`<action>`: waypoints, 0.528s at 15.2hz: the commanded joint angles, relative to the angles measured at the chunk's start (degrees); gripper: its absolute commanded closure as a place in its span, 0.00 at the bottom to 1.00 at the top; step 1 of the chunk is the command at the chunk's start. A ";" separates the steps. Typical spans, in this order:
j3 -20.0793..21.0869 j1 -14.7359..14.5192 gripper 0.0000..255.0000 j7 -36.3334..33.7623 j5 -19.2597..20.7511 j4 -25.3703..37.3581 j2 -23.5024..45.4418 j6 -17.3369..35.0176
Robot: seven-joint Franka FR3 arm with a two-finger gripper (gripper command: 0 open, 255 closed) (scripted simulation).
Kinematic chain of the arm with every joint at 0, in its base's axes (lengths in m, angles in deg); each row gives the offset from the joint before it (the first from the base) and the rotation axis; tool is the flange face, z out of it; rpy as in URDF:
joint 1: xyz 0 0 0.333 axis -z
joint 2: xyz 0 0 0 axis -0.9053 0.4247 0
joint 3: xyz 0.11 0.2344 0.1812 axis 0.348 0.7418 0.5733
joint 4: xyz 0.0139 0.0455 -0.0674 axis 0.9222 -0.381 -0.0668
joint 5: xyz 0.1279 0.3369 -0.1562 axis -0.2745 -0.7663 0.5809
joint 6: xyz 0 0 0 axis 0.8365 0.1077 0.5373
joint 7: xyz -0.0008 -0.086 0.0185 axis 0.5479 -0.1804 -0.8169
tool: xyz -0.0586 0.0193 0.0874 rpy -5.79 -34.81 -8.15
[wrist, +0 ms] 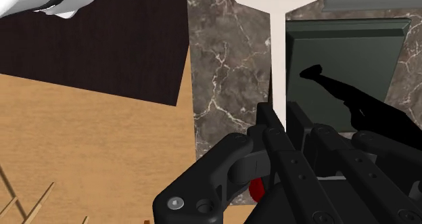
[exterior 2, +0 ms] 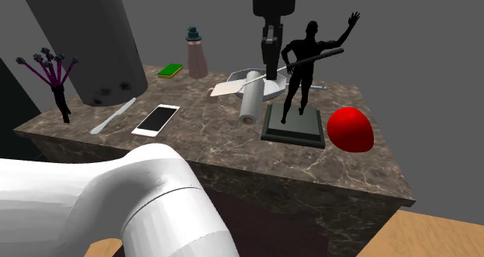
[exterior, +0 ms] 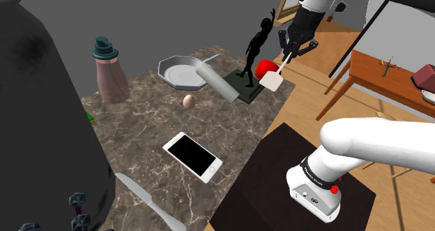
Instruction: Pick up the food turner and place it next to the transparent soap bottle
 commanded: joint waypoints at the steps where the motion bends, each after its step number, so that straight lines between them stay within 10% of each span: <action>1: -0.25 0.15 1.00 -0.03 0.27 1.80 0.35 -1.47; 8: -0.99 0.71 1.00 -0.13 1.13 8.21 2.02 -6.23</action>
